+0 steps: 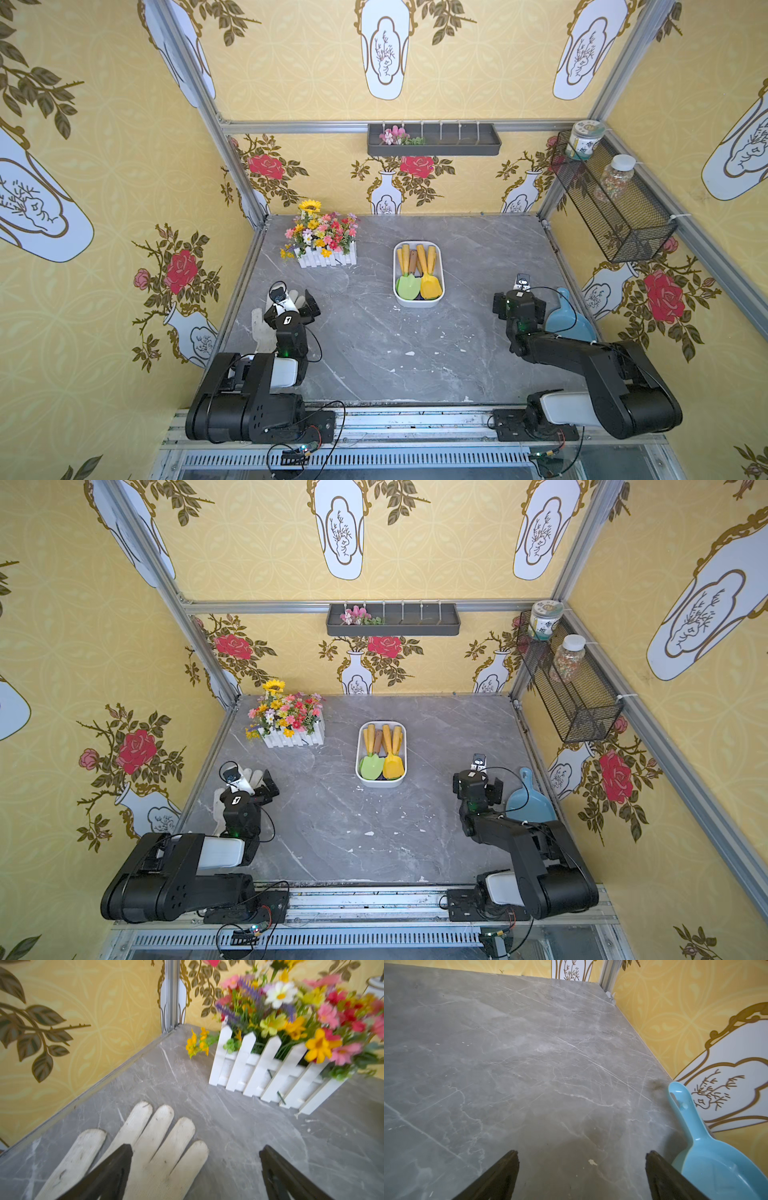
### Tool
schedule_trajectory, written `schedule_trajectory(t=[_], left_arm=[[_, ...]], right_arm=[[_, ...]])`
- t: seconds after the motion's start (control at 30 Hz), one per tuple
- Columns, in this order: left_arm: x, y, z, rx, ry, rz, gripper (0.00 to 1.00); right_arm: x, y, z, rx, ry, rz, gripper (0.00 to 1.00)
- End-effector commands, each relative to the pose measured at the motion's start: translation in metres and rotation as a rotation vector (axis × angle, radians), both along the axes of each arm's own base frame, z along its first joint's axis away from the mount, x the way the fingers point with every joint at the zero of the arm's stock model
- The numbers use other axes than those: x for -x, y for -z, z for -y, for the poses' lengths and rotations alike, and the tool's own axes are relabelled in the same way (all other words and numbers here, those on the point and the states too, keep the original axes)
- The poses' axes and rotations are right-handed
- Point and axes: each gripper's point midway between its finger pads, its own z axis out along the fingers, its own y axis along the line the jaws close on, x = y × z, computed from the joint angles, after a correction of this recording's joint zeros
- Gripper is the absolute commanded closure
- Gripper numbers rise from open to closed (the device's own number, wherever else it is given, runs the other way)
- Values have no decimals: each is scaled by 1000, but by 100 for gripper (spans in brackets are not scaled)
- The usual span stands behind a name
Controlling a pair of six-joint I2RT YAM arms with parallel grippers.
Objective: Put the shovel into the storage box
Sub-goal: Reset both arms
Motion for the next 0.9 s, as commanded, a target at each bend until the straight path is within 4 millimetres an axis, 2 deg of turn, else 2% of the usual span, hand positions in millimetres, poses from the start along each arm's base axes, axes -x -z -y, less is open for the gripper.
schedule_trajectory(t=[0.0,0.07,0.13,0.2,0.23,0.3,0.67,0.87], left_arm=[[-4,-18,4,-2,33,83,0],[-3,-18,5,1,33,86,0],[-3,-18,5,-3,32,85,0],[-3,-20,5,-5,34,90,0],[-3,-19,5,-7,34,87,0],[-3,-19,5,-8,36,87,0],[-9,-16,5,6,56,72,0],[-5,-18,6,10,60,82,0]], right_arm=[[-20,-24,-11,-47,-80,130,3],[-16,-16,-14,-110,-146,132,3],[-8,-21,-7,-124,-159,250,3],[-8,-12,-3,-162,-117,167,3],[-14,-15,-2,-140,-123,192,3],[-15,-13,-9,-113,-126,145,3],[-15,-15,-9,-86,-121,162,3],[-16,-14,-10,-91,-126,161,3]])
